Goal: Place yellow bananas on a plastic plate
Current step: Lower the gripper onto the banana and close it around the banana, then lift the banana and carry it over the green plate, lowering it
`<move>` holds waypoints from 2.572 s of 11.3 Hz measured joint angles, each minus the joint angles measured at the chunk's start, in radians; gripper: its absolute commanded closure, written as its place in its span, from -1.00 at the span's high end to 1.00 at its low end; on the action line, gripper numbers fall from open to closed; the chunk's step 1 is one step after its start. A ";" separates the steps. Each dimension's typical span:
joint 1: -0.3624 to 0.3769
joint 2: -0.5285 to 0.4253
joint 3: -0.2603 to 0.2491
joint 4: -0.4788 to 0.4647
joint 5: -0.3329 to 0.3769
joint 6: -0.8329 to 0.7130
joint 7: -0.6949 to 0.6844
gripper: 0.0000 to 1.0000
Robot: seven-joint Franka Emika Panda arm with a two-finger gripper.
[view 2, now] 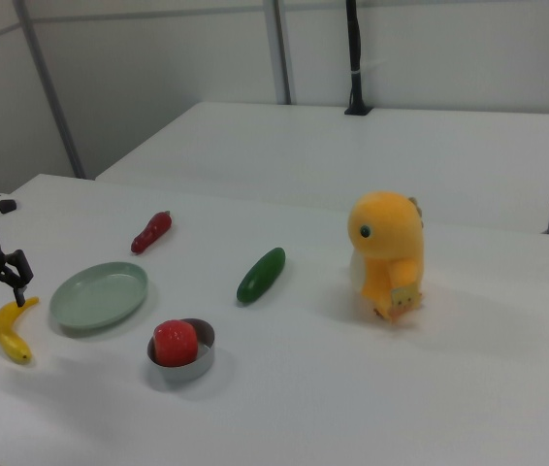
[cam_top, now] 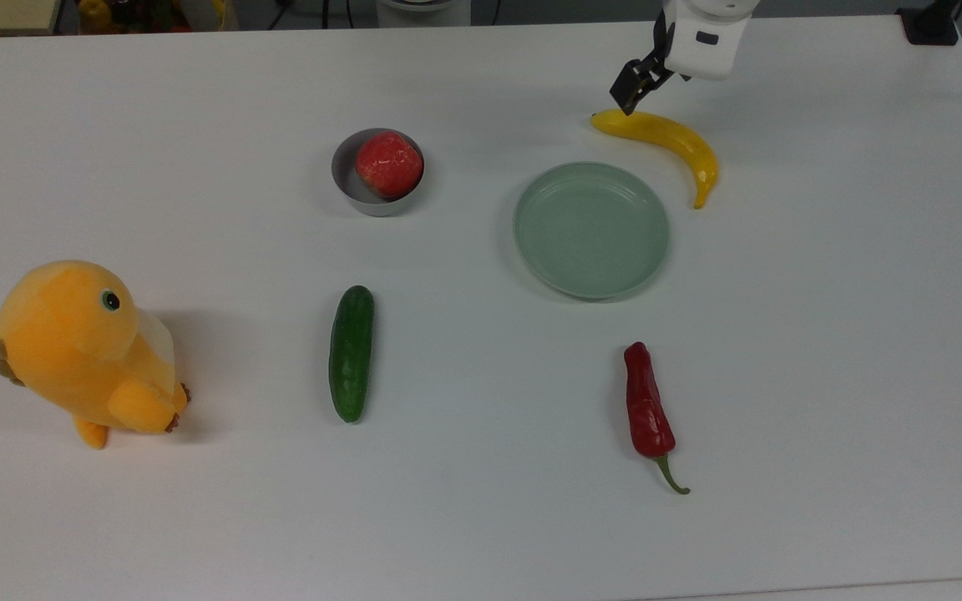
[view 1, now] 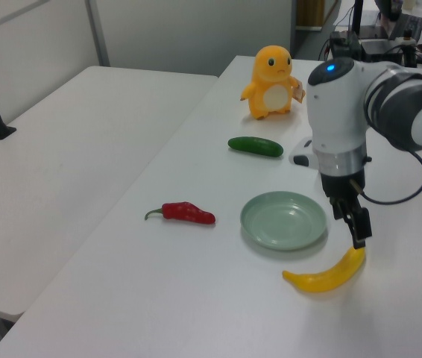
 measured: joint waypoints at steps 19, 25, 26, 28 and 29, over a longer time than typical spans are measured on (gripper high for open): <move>0.027 0.138 0.062 -0.001 -0.181 0.105 -0.171 -1.00; 0.024 0.123 0.062 0.018 -0.181 0.107 -0.171 -1.00; 0.020 0.113 0.062 0.037 -0.181 0.107 -0.171 -1.00; -0.005 0.095 0.060 0.075 -0.181 0.107 -0.171 -1.00; -0.024 0.090 0.057 0.093 -0.181 0.107 -0.171 -1.00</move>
